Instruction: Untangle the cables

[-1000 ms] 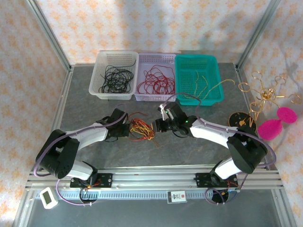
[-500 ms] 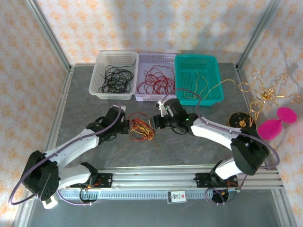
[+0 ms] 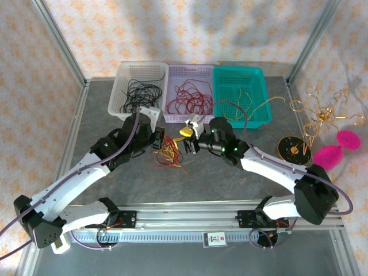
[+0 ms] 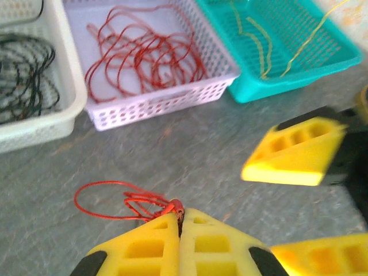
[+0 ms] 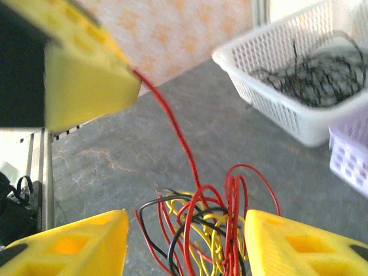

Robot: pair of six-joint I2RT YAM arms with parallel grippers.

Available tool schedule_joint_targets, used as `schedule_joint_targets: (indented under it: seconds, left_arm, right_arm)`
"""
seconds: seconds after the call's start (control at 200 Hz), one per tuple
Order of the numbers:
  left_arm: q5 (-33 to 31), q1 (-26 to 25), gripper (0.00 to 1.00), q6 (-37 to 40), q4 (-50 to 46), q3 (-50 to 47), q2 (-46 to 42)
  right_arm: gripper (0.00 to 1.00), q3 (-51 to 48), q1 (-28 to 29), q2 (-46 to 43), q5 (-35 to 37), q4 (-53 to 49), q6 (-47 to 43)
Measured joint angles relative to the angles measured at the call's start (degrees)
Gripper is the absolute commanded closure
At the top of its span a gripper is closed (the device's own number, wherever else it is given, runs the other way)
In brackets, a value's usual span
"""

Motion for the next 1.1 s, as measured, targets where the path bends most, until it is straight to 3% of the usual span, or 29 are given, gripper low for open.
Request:
schedule_joint_targets:
  seconds: [0.345, 0.646, 1.101]
  left_arm:
    - [-1.9, -4.5, 1.00, 2.4, -9.0, 17.6, 7.7]
    - [-3.8, -7.4, 1.00, 3.0, -13.5, 25.6, 11.2]
    - [-10.0, -8.6, 1.00, 9.5, -12.3, 39.3, 13.3]
  right_arm:
    - [0.42, 1.8, 0.1, 4.2, -2.1, 15.6, 0.4]
    - [0.48, 1.8, 0.2, 11.9, 9.5, 25.4, 10.5]
    - [0.49, -6.3, 0.5, 18.0, 20.6, 28.1, 16.5]
